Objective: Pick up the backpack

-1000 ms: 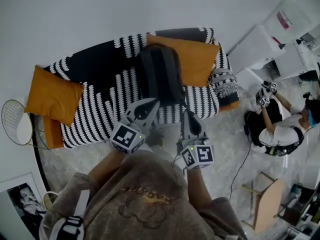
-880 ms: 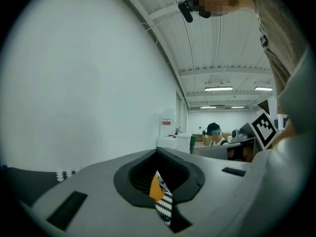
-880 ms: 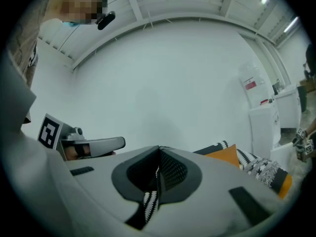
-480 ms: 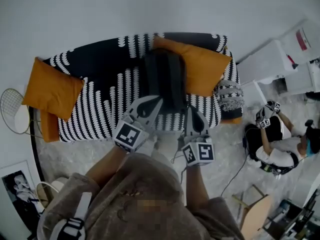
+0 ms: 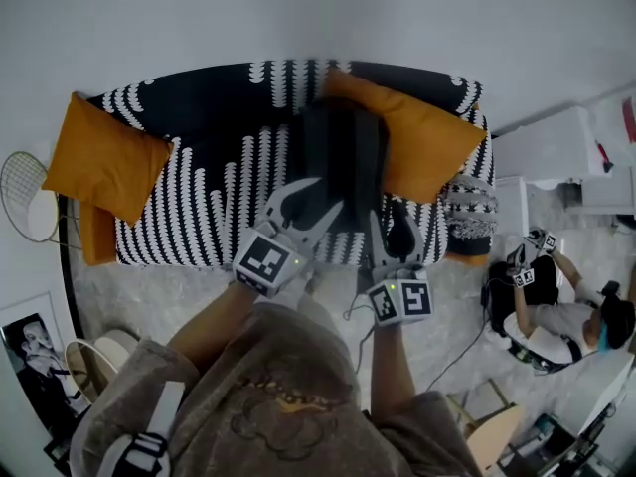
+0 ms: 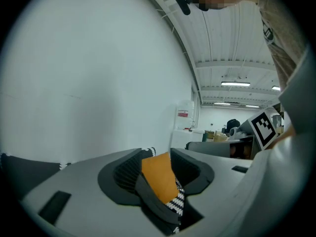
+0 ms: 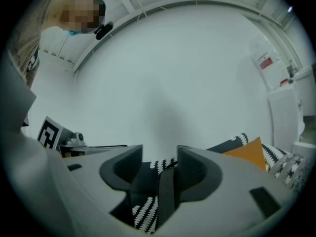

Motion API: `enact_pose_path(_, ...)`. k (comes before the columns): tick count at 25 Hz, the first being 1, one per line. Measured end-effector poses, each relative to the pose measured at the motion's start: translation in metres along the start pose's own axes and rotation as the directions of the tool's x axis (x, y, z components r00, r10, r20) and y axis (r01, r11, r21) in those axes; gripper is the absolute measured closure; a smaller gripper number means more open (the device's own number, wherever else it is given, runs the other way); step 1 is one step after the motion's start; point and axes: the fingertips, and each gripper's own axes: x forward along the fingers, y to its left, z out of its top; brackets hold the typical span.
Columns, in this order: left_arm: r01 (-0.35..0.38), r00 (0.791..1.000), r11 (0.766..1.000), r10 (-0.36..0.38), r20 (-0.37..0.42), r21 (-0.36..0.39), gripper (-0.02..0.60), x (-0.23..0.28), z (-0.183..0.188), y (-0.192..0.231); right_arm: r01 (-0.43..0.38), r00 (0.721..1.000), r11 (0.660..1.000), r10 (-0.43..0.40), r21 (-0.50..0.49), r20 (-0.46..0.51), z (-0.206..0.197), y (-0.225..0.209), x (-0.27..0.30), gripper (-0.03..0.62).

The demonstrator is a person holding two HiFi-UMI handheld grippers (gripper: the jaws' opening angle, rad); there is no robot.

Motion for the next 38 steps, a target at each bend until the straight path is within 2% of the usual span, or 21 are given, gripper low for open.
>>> enact_pose_path(1,-0.009,1.0,1.0,0.009,0.001,-0.015,0.361,0.003,-0.002,0.004,-0.01,1.0,1.0,0.01,0.016,-0.008,-0.003,-0.002,0.007,0.323)
enact_pose_path(2,-0.021,1.0,0.999,0.021,0.001,-0.028,0.264,0.007,-0.003,0.008,-0.016,1.0,1.0,0.016,0.026,-0.017,-0.007,-0.005,0.013,0.256)
enact_pose_path(3,-0.035,0.999,0.999,0.035,0.0,-0.036,0.197,0.011,-0.005,0.013,-0.021,0.999,0.999,0.022,0.03,-0.026,-0.01,-0.008,0.018,0.253)
enact_pose_path(5,-0.057,0.998,0.997,0.057,-0.002,-0.045,0.137,0.019,-0.012,0.023,-0.03,0.999,0.999,0.032,0.033,-0.043,-0.017,-0.015,0.029,0.244)
enact_pose_path(16,-0.136,0.984,0.985,0.122,-0.13,-0.11,0.13,0.063,-0.092,0.081,-0.025,0.984,0.998,0.036,0.064,-0.173,-0.09,-0.07,0.081,0.247)
enact_pose_path(26,-0.184,0.952,0.967,0.132,-0.275,-0.175,0.133,0.102,-0.218,0.123,0.021,0.949,0.997,0.003,0.073,-0.316,-0.209,-0.136,0.12,0.249)
enact_pose_path(30,-0.189,0.931,0.969,0.125,-0.342,-0.161,0.135,0.107,-0.263,0.13,0.065,0.931,0.996,-0.037,0.065,-0.364,-0.244,-0.159,0.13,0.251)
enact_pose_path(33,-0.197,0.923,0.968,0.129,-0.363,-0.158,0.141,0.108,-0.278,0.132,0.067,0.919,0.996,-0.039,0.057,-0.391,-0.26,-0.166,0.132,0.256)
enact_pose_path(38,-0.19,0.918,0.965,0.11,-0.38,-0.179,0.168,0.114,-0.284,0.134,0.039,0.908,0.998,-0.013,0.054,-0.419,-0.268,-0.163,0.139,0.27)
